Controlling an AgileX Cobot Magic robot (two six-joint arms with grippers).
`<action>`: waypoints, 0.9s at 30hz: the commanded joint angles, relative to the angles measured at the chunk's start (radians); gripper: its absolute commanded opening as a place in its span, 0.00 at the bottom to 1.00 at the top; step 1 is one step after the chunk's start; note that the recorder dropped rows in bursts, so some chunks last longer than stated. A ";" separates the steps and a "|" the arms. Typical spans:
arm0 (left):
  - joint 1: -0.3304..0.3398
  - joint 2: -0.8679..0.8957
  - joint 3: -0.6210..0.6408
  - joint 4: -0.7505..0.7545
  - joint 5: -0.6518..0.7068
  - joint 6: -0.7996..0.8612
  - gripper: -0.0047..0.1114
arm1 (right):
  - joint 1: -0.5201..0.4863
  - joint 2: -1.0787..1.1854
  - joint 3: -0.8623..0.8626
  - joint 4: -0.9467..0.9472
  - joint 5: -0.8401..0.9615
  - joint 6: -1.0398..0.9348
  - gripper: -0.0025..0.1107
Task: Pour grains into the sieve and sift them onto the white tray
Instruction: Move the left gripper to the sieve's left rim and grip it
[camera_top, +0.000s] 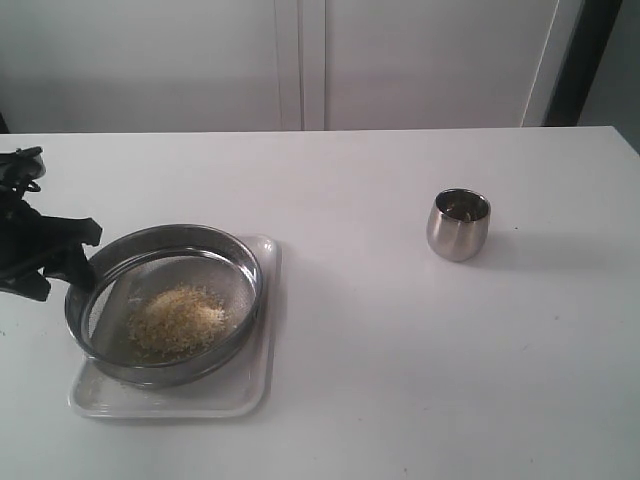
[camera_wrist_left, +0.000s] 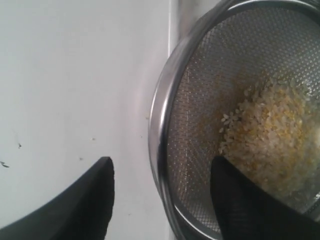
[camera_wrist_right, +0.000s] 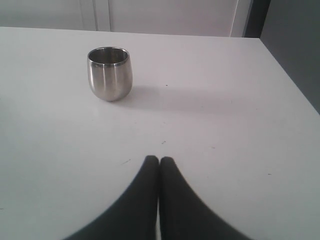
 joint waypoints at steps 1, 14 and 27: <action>0.004 0.043 -0.005 -0.016 -0.011 0.021 0.57 | -0.007 -0.006 0.006 -0.003 -0.015 0.002 0.02; 0.004 0.116 -0.005 -0.016 -0.062 0.021 0.56 | -0.007 -0.006 0.006 -0.003 -0.015 0.002 0.02; 0.004 0.122 -0.005 -0.009 -0.111 0.021 0.56 | -0.007 -0.006 0.006 -0.003 -0.015 0.002 0.02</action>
